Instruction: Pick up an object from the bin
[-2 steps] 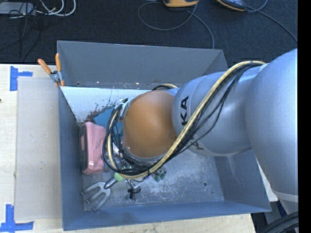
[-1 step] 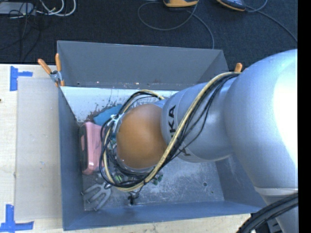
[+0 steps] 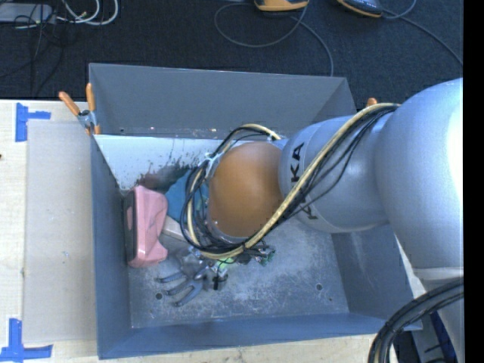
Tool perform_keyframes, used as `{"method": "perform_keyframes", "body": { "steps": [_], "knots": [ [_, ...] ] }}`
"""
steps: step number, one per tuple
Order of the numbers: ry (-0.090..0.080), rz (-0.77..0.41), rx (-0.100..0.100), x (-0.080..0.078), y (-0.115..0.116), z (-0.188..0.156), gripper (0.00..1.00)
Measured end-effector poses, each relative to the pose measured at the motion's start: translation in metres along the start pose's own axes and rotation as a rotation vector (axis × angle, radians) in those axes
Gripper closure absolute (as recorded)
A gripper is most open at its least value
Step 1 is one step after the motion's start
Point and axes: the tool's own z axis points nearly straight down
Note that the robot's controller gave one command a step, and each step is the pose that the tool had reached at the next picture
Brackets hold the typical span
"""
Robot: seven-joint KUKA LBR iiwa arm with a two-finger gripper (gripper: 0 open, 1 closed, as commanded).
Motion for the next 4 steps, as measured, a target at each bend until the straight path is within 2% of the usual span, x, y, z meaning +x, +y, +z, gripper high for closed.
{"method": "perform_keyframes", "body": {
  "steps": [3,4],
  "knots": [
    [0.002,0.001,-0.001,0.001,0.000,-0.002,1.00],
    [0.003,0.002,-0.002,0.001,0.001,-0.019,1.00]
  ]
}}
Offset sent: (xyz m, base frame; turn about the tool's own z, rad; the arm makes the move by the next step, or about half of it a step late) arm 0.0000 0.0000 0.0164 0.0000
